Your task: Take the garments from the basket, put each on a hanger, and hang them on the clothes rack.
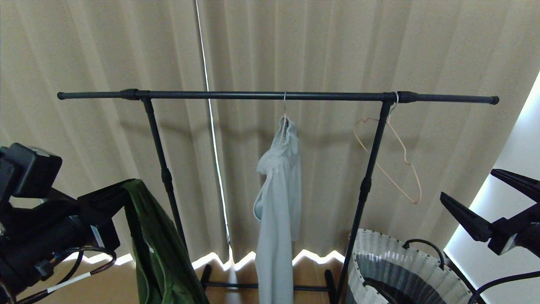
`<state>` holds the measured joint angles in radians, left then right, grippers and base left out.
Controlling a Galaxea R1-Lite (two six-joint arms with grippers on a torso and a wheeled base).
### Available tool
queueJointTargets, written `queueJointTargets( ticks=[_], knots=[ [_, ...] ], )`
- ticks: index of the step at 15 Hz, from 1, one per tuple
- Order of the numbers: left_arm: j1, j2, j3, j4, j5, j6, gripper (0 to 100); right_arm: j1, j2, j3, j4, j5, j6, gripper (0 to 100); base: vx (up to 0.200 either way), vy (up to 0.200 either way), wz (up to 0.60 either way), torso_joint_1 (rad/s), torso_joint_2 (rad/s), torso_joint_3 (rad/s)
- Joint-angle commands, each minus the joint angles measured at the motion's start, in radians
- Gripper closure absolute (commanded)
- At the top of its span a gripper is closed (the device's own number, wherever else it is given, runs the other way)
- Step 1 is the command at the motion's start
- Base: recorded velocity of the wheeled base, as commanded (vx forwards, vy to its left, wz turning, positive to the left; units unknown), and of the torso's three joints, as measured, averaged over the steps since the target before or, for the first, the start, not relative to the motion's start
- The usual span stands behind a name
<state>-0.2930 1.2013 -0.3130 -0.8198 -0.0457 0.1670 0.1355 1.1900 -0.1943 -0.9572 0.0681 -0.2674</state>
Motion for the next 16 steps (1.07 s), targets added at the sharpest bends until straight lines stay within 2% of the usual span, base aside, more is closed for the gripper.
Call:
queueJointTargets(
  ticks=[1,2,3,5,7,15,16],
  knots=[
    [0.002,-0.006,0.028,-0.021,-0.028,0.008,100,-0.013,-0.001,0.004,0.006,-0.008,0.011,0,0.000,0.000,0.00,0.256,-0.53,-0.271],
    [0.006,-0.019,0.045,-0.036,-0.083,0.008,100,-0.027,0.000,-0.004,0.011,-0.053,0.033,0,0.000,0.000,0.00,0.251,-0.53,-0.271],
    [0.008,-0.019,0.045,-0.038,-0.105,0.008,100,-0.027,0.003,-0.008,0.012,-0.088,0.051,0,0.000,0.000,0.00,0.188,-0.40,-0.207],
    [0.029,-0.014,0.037,-0.038,-0.109,0.008,100,-0.027,0.007,-0.031,0.054,-0.179,0.068,0,0.000,0.000,0.00,0.083,-0.16,-0.088],
    [0.051,-0.012,0.026,-0.039,-0.112,0.008,100,-0.027,-0.001,-0.037,0.098,-0.192,0.071,0,0.000,0.000,0.00,0.018,-0.04,-0.021],
    [0.057,-0.011,0.005,-0.041,-0.112,-0.007,100,-0.022,-0.013,-0.034,0.106,-0.192,0.071,0,0.000,0.000,0.00,0.000,0.00,0.000],
    [0.058,-0.011,0.006,-0.041,-0.112,-0.006,100,-0.022,-0.013,-0.034,0.106,-0.192,0.071,0,0.200,0.000,0.00,0.007,0.01,-0.002]
  ],
)
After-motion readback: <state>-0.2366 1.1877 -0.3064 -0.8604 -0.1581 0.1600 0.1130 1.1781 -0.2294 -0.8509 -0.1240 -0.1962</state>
